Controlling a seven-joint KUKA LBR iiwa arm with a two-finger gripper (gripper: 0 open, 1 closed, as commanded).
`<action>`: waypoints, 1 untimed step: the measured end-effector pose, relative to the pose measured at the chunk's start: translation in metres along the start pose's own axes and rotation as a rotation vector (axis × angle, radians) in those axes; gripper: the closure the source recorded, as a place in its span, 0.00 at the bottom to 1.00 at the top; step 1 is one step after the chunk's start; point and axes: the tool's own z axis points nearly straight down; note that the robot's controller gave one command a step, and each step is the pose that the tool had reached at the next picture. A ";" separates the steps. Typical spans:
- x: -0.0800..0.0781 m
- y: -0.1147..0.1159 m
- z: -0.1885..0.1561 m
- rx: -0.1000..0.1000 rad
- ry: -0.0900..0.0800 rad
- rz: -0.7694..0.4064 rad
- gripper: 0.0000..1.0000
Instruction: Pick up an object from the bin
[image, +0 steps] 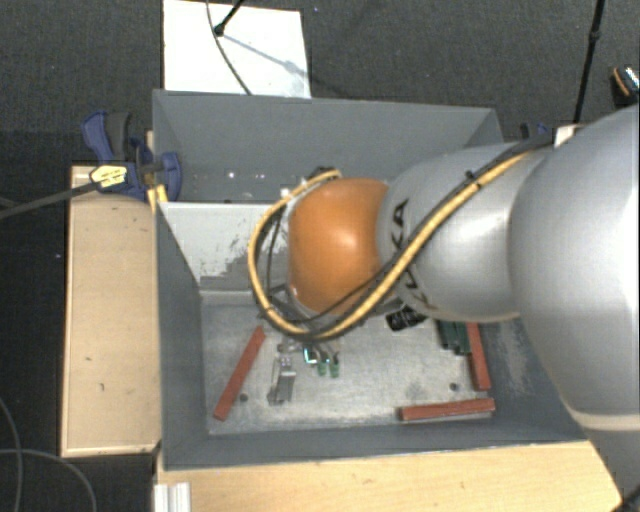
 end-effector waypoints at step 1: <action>-0.002 0.031 0.068 0.000 -0.003 -0.270 0.00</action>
Offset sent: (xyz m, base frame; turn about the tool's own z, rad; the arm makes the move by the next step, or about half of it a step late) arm 0.0019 0.0306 -0.0670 -0.2701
